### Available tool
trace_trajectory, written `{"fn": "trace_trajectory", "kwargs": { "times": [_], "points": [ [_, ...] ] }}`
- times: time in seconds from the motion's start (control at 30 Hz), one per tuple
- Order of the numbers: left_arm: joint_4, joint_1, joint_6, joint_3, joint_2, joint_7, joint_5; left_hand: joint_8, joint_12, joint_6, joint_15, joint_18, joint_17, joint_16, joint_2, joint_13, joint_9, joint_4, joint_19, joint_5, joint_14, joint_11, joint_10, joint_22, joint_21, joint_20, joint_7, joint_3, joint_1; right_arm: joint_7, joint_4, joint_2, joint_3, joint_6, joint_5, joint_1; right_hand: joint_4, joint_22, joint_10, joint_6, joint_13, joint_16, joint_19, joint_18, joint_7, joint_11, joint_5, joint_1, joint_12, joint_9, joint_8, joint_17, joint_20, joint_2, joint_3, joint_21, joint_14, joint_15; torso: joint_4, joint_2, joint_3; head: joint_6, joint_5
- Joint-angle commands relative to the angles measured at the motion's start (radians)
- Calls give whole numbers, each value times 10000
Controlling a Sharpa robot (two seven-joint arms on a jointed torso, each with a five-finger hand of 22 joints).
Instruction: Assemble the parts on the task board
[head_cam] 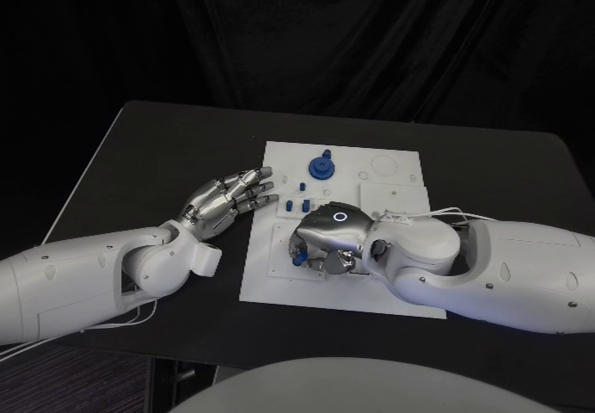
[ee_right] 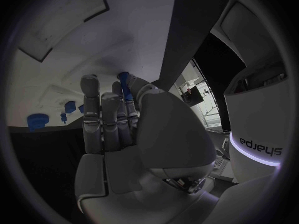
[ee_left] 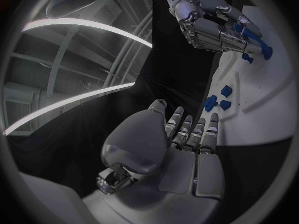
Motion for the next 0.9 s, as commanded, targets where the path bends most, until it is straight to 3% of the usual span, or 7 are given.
{"fn": "trace_trajectory", "kwargs": {
  "times": [0.03, 0.13, 0.23, 0.3, 0.37, 0.53, 0.9],
  "points": [
    [24, -17, 144, 8, 10, 67, 25, 55, -61, -33, 33, -198, 12, 10, 31, -12, 5, -58, 71, 56, -30, -51, -8, 2, -30, -5, 31, 6, 88, -151, -21, 13, -7, 193, -66, -35, -15, 568, -125, -185, 22, -96, -143, -11, 73, 62, -67, 10, -64, 36, -66, -47, 17, -57, -60, -161, -126, 60, 4, -1, -1, -1, 8],
    [23, -19, 142, 8, 12, 61, 25, 56, -62, -30, 32, -198, 11, 10, 33, -12, 6, -59, 70, 57, -31, -53, -10, -2, -31, -5, 33, 9, 87, -168, -45, 45, -8, 263, -66, -38, 62, 528, -530, -882, 44, -191, -271, -11, 124, 190, -135, -117, -167, -34, -439, -130, 84, -113, -123, -346, -249, 168, 4, 0, 0, -1, -16],
    [23, -21, 143, 8, 15, 58, 25, 56, -62, -30, 32, -198, 11, 10, 33, -12, 6, -59, 70, 57, -31, -53, -10, -2, -31, -5, 33, 9, 87, -168, -77, 92, -8, 340, -66, -57, 154, 497, -979, -1352, 55, -244, -364, -7, 62, 334, -170, -233, -278, -110, -706, -180, 167, -148, -156, -482, -333, 286, -5, 3, 4, -1, 0],
    [26, -22, 143, 8, 13, 58, 25, 58, -61, -15, 30, -197, 10, 4, 34, -12, 9, -64, 65, 61, -39, -57, -11, -11, -33, -5, 39, 15, 88, -145, -102, 131, -8, 350, -66, -86, 244, 464, -1883, -2119, -71, -306, -442, 13, -73, 487, -326, -380, -674, -316, -1140, -248, 259, -230, -253, -630, -421, 361, -1, 0, -1, -1, 7],
    [32, -23, 141, 8, 5, 57, 25, 58, -61, -15, 30, -197, 10, 4, 34, -12, 9, -64, 65, 61, -39, -57, -11, -11, -33, -5, 39, 15, 88, -114, -124, 165, -8, 330, -66, -121, 267, 438, -2158, -2372, -89, -357, -496, 51, -151, 519, -411, -437, -753, -403, -1253, -301, 276, -237, -340, -749, -485, 345, 4, -1, -4, -1, 0],
    [39, -24, 133, 8, -11, 55, 25, 59, -58, -16, 28, -197, 10, 6, 33, -11, 9, -70, 60, 65, -39, -61, -10, -20, -36, -6, 45, 20, 90, -40, -159, 201, -8, 244, -66, -172, 429, 388, -2628, -2941, -63, -409, -598, 98, -320, 577, -861, -688, -771, -641, -1281, -356, 317, -242, -707, -1008, -587, 353, -7, 0, -2, -1, 13],
    [30, -29, 135, 8, -26, 56, 25, 59, -58, -16, 28, -197, 10, 6, 33, -11, 9, -70, 60, 65, -39, -61, -10, -20, -36, -6, 45, 20, 90, 217, -2, -126, -5, -740, -66, -194, 631, 394, -2744, -3052, 42, -361, -572, 100, -352, 585, -1124, -851, -585, -765, -1244, -319, 347, -252, -1026, -1034, -586, 376, 2, -2, -2, -1, -12]
  ]
}}
